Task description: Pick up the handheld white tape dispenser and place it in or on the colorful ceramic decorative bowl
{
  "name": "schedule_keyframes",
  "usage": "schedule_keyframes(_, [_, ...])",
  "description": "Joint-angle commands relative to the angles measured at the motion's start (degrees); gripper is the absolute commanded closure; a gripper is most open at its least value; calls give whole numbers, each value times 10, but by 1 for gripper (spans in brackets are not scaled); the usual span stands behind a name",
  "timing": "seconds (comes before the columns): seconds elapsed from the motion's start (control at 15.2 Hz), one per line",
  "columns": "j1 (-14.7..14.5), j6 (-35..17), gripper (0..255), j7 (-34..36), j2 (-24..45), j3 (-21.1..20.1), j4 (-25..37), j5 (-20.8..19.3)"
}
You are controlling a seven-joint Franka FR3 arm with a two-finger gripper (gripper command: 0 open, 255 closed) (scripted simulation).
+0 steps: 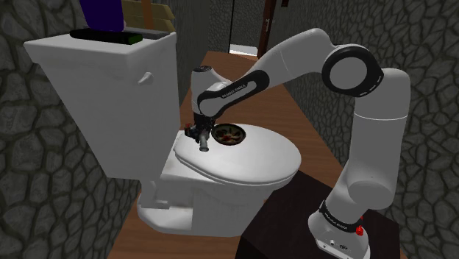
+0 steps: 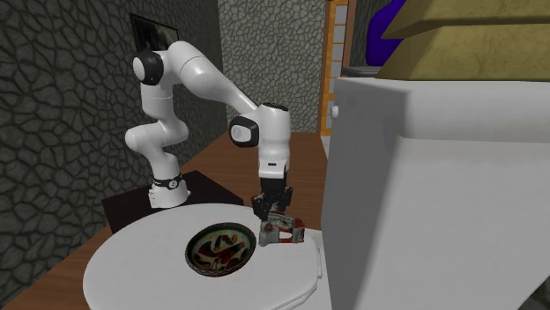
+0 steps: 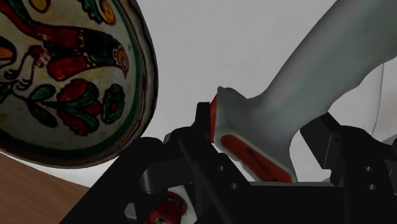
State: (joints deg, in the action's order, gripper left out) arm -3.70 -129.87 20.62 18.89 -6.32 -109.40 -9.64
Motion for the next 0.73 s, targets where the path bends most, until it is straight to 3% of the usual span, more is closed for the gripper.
schedule_keyframes(0.0, [0, 13, 255, -3, -8, -1, 5, 3])
schedule_keyframes(0.66, [2, 79, 255, -14, -43, -4, 37, 13])
